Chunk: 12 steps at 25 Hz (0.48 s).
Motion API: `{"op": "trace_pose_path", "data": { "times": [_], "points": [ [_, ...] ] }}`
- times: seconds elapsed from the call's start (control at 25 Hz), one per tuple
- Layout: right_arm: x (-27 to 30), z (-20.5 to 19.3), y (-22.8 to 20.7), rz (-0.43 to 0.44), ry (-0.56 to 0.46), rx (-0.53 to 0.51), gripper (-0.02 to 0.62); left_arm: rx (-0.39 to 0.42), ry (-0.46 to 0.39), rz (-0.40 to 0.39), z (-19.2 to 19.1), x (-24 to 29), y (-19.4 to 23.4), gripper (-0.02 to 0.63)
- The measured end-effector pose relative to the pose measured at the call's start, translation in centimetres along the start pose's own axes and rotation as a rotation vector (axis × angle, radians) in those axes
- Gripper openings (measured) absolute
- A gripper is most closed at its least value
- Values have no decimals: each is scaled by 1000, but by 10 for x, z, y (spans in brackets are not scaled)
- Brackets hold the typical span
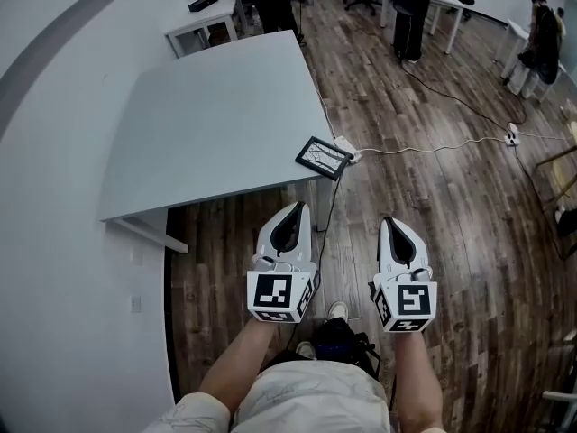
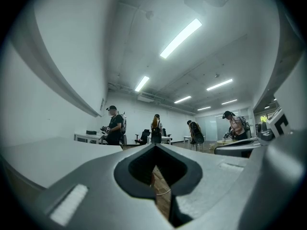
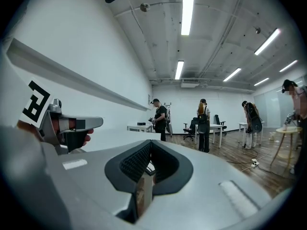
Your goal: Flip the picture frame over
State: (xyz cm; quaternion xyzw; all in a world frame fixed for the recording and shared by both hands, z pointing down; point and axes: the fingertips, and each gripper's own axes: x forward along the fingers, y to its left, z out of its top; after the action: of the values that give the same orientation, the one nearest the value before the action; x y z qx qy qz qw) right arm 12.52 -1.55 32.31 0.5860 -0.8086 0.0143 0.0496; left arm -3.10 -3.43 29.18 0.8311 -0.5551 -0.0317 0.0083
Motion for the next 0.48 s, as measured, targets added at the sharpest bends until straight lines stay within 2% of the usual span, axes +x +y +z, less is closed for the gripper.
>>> {"op": "trace_pose_path", "data": {
  "times": [0.24,0.48],
  "points": [
    [49,-3,-36,48,14,-15,25,2,11,45,-6,51,6,0],
    [89,-30,-48,112,68,-31,25,2,51,75,-33,82,12,0]
  ]
}}
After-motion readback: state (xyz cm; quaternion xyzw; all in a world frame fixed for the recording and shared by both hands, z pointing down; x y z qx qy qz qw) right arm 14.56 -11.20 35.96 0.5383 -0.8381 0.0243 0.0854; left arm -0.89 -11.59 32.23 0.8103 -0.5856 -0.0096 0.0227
